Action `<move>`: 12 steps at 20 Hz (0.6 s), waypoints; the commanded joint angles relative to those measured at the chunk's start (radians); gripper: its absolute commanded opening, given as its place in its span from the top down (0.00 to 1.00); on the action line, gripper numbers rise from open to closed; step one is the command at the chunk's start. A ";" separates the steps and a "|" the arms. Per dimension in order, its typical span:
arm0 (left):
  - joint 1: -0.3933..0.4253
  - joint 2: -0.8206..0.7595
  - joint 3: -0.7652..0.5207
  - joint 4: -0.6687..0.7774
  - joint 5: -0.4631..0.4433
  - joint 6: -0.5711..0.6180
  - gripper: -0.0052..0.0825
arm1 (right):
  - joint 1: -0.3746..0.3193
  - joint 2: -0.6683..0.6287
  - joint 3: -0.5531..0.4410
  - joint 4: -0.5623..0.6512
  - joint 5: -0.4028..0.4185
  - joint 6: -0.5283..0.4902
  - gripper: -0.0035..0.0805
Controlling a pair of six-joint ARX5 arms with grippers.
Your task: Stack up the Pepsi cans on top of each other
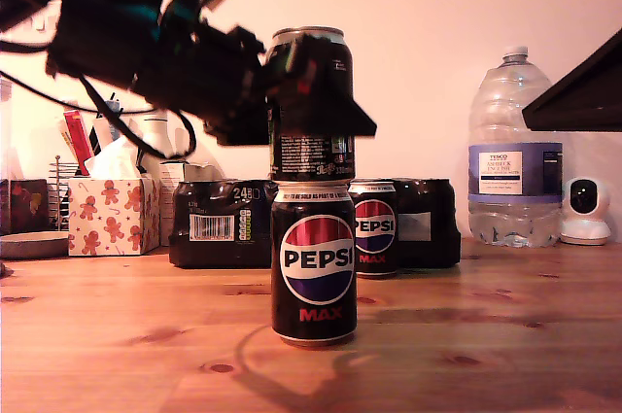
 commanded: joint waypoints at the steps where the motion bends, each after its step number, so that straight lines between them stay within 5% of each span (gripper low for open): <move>1: -0.003 -0.035 0.015 -0.006 0.002 0.003 0.05 | -0.002 0.002 -0.017 0.006 0.002 0.001 0.97; 12: 0.002 -0.050 0.127 -0.141 0.009 0.013 0.05 | -0.002 0.002 -0.017 0.006 -0.005 0.001 0.97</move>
